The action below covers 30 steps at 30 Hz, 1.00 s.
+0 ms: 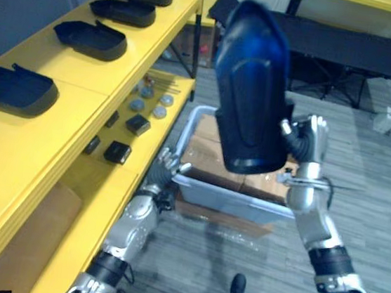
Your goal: Walk over and take plastic housings, then place them on the shelf
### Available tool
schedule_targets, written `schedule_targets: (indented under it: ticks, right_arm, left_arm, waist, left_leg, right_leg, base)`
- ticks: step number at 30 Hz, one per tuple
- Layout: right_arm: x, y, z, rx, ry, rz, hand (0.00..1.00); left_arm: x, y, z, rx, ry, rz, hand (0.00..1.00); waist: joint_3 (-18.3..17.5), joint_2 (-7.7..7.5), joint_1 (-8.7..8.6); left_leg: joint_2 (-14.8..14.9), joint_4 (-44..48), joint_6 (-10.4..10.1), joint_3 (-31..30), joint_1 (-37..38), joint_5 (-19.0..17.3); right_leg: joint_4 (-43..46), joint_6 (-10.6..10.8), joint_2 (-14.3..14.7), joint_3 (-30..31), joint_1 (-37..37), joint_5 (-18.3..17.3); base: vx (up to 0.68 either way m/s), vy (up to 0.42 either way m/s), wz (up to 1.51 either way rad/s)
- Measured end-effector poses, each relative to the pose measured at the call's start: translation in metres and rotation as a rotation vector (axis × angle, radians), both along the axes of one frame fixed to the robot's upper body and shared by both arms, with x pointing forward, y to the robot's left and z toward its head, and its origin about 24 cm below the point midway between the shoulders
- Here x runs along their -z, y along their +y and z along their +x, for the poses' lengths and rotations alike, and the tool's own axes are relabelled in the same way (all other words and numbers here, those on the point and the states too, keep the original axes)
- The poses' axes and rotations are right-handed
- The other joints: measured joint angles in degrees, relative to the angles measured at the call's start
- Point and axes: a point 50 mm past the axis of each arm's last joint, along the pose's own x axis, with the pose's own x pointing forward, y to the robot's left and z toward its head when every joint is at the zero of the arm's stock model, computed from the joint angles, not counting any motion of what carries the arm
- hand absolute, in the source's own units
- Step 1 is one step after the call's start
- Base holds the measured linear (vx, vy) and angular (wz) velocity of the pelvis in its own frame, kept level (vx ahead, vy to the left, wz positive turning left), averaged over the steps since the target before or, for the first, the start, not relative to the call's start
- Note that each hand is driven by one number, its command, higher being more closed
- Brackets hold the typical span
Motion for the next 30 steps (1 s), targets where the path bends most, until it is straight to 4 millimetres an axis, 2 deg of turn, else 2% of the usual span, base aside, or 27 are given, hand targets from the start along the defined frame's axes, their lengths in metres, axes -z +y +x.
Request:
schedule_targets:
  ticks: [8, 17, 23, 30]
  right_arm:
    - [0.016, 0.012, 0.001, -0.027, 0.064, 0.009, 1.0]
    - [0.025, 0.012, 0.004, -0.009, 0.108, 0.016, 1.0]
    - [0.033, 0.016, 0.005, -0.025, 0.152, 0.039, 1.0]
    - [0.036, 0.028, 0.005, -0.058, 0.18, 0.13, 1.0]
  left_arm:
    - [-0.003, -0.006, 0.0, 0.051, -0.025, -0.037, 0.0]
    - [0.007, -0.021, -0.005, 0.155, 0.043, -0.005, 0.0]
    - [0.018, -0.019, -0.012, 0.155, 0.085, 0.004, 0.0]
    - [0.026, -0.019, -0.013, 0.143, 0.12, 0.013, 0.0]
  waist:
    - [-2.1, -1.46, 0.45]
    - [-2.4, -1.38, 0.93]
    - [-3.1, -1.28, 0.99]
    - [-3.6, -1.25, 2.03]
  left_leg:
    - [0.0, 1.7, 0.2, -0.2, -0.4, -1.3]
    - [0.0, 2.1, 0.2, -0.3, -0.6, -1.5]
    - [0.0, 2.2, 0.2, -0.4, -0.7, -1.6]
    - [0.0, 3.1, 0.2, -0.6, -0.6, -2.2]
  right_leg:
    - [0.0, 0.0, -0.1, 0.0, 0.5, 0.0]
    - [0.0, 0.0, -0.2, -0.2, 0.5, 0.0]
    - [0.0, 0.0, -0.2, -0.2, 0.5, 0.0]
    - [0.0, -0.4, -0.3, -0.3, 1.0, -0.4]
  base:
    - [0.0, 0.001, 0.0]
    - [0.0, 0.0, 0.0]
    - [0.0, 0.0, 0.0]
    - [0.0, 0.0, 0.0]
